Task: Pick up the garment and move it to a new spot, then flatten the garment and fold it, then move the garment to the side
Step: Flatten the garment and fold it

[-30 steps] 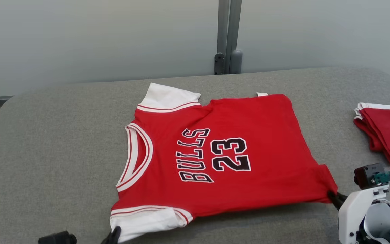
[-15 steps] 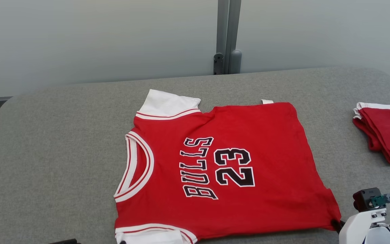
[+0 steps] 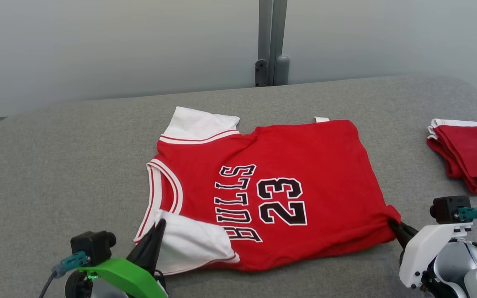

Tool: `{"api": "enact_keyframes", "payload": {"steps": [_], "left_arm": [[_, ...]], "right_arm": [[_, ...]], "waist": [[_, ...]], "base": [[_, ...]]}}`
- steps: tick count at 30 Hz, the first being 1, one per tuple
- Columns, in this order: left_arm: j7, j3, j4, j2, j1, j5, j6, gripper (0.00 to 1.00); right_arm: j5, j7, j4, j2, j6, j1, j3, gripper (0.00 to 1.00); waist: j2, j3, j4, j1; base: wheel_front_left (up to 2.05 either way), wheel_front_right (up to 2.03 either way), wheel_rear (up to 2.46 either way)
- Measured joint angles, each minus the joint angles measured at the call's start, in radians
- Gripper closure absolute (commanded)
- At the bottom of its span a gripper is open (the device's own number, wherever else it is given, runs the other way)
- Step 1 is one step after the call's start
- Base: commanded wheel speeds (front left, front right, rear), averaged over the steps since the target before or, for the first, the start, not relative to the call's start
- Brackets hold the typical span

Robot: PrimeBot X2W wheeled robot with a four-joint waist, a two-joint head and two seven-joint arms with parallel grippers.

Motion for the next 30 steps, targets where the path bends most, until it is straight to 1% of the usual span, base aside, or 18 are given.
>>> {"api": "enact_keyframes", "payload": {"steps": [3,4,10,12,17,20,30], "left_arm": [[-0.036,0.003,0.044,-0.025,-0.045,0.015,-0.005,1.00],[-0.050,0.003,0.078,-0.036,-0.069,0.022,-0.007,1.00],[-0.102,0.011,0.154,-0.063,-0.140,0.054,-0.008,1.00],[-0.112,0.006,0.191,-0.077,-0.181,0.066,-0.018,1.00],[-0.124,-0.003,0.251,-0.090,-0.263,0.085,-0.036,1.00],[-0.128,-0.010,0.286,-0.092,-0.308,0.105,-0.048,1.00],[-0.134,-0.015,0.364,-0.109,-0.418,0.119,-0.070,1.00]], "right_arm": [[0.010,-0.017,-0.001,0.010,0.000,-0.027,-0.003,1.00],[0.010,-0.028,0.002,0.011,0.000,-0.043,-0.003,1.00],[0.006,-0.064,0.031,0.032,0.000,-0.109,-0.011,1.00],[-0.004,-0.073,0.063,0.044,0.000,-0.143,-0.015,1.00],[-0.026,-0.089,0.114,0.045,0.000,-0.184,-0.016,1.00],[-0.031,-0.106,0.142,0.058,0.000,-0.206,-0.034,1.00],[-0.048,-0.148,0.190,0.082,0.000,-0.269,-0.037,1.00]], "waist": [[0.0000,0.007,-0.005,0.0000],[0.0000,0.012,-0.010,0.0000],[0.0000,0.039,-0.022,0.0000],[0.0000,0.058,-0.027,0.0000],[0.0000,0.093,-0.031,0.0000],[0.0000,0.114,-0.034,0.0001],[0.0000,0.174,-0.047,0.0001]], "base": [[0.00,0.00,0.00],[0.00,0.00,0.00],[0.00,0.00,0.00],[0.00,0.00,0.00],[0.00,0.00,0.00],[0.00,0.00,0.00],[0.00,0.00,0.00]]}}
